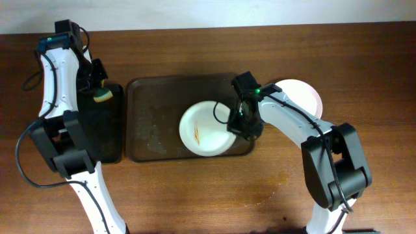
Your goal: Clean dirty plates on tray and stack at the side
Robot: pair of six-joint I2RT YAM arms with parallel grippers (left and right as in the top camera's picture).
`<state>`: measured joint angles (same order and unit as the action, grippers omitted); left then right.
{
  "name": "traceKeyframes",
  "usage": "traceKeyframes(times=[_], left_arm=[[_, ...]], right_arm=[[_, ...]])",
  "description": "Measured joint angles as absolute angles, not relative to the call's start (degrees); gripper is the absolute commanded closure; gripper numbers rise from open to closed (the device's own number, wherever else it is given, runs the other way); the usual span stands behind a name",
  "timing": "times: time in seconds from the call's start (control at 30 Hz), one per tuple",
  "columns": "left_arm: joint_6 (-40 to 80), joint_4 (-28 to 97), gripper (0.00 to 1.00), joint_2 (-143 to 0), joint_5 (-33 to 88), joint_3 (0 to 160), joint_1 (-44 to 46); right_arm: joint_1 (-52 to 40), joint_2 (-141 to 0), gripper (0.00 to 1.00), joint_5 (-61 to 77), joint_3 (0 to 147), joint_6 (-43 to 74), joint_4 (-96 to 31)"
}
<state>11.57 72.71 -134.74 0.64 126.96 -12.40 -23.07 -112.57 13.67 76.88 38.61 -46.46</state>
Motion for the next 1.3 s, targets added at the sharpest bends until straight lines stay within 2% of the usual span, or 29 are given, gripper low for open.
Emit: traceKeyframes(times=[0.2,0.3,0.37,0.47,0.53,0.73,0.97,1.1,1.3], left_arm=[[11.57,71.96,0.99,-134.74,1.50,126.96,-12.40],[10.63,71.18,0.99,-134.74,1.72,126.96,-12.32],[8.21,71.11,0.99,-134.74,2.87,126.96,-12.12],[5.15,71.07,0.99,-134.74,4.97,126.96,-10.33],[4.45,71.05,0.99,-134.74,6.11,126.96,-8.58],[3.84,70.83,0.99,-134.74,10.50,126.96,-2.15],[3.84,68.45,0.99,-134.74,14.20,125.01,4.03],[3.81,66.96,0.99,-134.74,14.33,116.40,7.64],[3.86,58.81,0.99,-132.90,15.51,105.01,7.94]], right_arm=[[-26.17,-115.04,0.95,10.35,77.41,47.05,-32.34],[-28.73,-117.08,0.60,8.03,77.41,49.41,-30.55],[-28.80,-117.08,0.55,7.73,77.49,49.60,-29.85],[-27.79,-117.08,0.56,7.27,77.69,48.64,-27.18],[-27.11,-117.08,0.63,7.03,77.69,48.03,-25.36],[-26.65,-119.61,0.95,9.78,78.08,47.27,-22.52],[-26.65,-120.33,0.96,13.65,78.43,47.16,-22.22],[-26.17,-120.40,0.96,14.55,78.43,47.16,-22.22],[-25.65,-120.51,0.96,15.94,78.46,46.74,-22.24]])
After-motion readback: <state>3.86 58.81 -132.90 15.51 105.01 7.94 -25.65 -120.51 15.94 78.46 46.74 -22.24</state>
